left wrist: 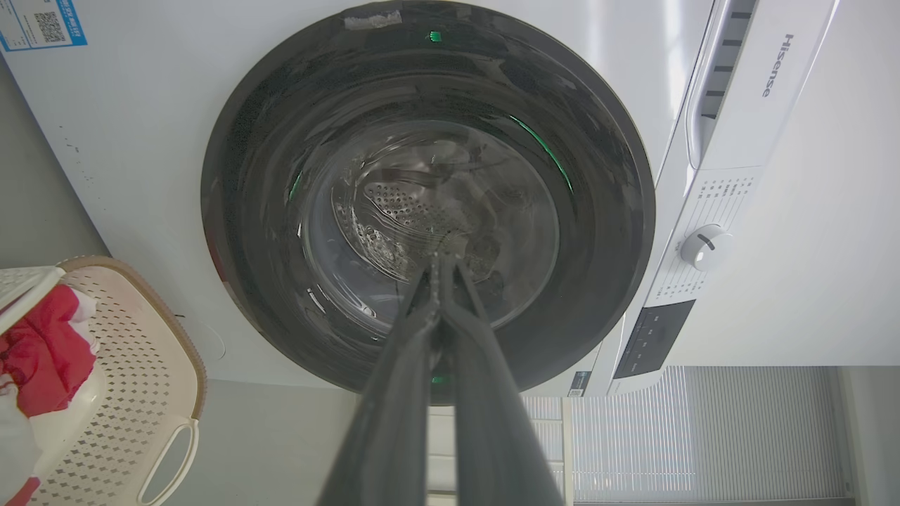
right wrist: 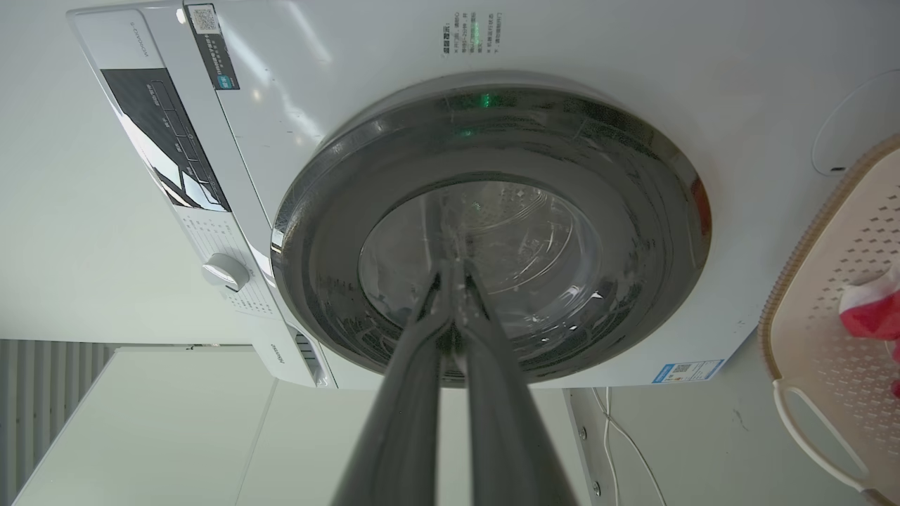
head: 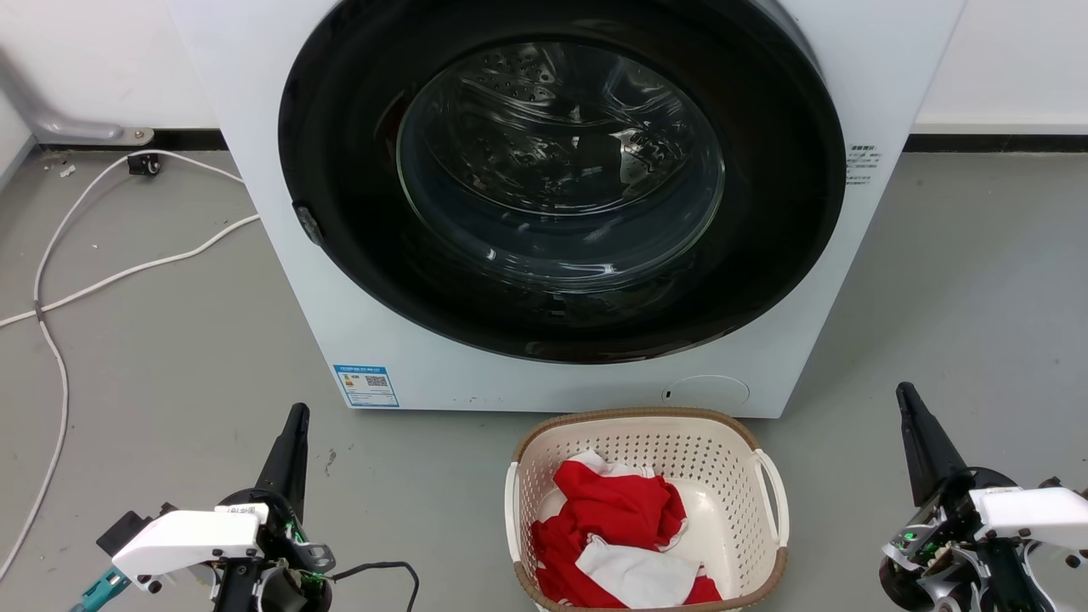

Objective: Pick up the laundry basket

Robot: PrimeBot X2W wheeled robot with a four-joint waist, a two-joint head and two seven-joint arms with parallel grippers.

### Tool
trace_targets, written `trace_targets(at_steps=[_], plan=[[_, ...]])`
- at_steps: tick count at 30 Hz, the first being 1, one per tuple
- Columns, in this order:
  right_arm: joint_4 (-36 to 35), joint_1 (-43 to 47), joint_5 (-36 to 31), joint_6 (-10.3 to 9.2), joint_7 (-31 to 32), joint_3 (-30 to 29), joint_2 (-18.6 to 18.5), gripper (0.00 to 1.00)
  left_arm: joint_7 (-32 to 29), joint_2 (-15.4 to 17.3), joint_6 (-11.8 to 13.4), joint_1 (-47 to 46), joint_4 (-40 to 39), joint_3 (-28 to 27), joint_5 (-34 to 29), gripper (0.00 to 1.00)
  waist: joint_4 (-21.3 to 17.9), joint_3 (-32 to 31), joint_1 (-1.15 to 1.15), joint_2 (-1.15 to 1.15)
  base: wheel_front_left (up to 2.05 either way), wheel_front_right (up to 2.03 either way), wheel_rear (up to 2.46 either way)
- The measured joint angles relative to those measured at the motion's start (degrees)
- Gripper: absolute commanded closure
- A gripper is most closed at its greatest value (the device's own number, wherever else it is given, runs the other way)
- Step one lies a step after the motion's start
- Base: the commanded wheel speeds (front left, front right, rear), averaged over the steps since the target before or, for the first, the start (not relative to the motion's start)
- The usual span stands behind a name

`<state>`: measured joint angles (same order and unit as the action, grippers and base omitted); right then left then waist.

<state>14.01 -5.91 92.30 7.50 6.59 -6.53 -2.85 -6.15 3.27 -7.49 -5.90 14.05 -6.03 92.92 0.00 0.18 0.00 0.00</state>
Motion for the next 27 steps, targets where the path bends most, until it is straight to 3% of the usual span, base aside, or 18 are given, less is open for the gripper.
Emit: trace_targets(at_steps=[13,14,22,27], plan=[[0.0,0.0,0.0,0.0,0.0,0.0,0.0,1.0,-0.2,-0.1,0.0,0.0,0.0,-0.1,-0.1,1.0,0.0,0.0,0.0,0.0,0.0,0.0,0.0],[0.4,0.2,0.0,0.0,0.0,0.0,0.0,0.0,-0.2,-0.1,0.0,0.2,0.4,0.0,-0.1,0.0,0.0,0.0,0.0,0.0,0.0,0.0,0.0],[1.8,2.5,-1.3,-0.02,-1.4,0.4,0.2,0.0,1.3,-0.5,0.1,2.2,1.3,0.5,-1.0,0.0,0.0,0.0,0.0,0.0,0.0,0.0,0.0],[0.5,2.5,-7.4,-0.02,-3.1,0.2,0.2,0.0,2.9,-0.5,0.3,2.2,0.0,0.3,-6.0,0.0,0.0,0.1,0.0,0.0,0.0,0.0,0.0]])
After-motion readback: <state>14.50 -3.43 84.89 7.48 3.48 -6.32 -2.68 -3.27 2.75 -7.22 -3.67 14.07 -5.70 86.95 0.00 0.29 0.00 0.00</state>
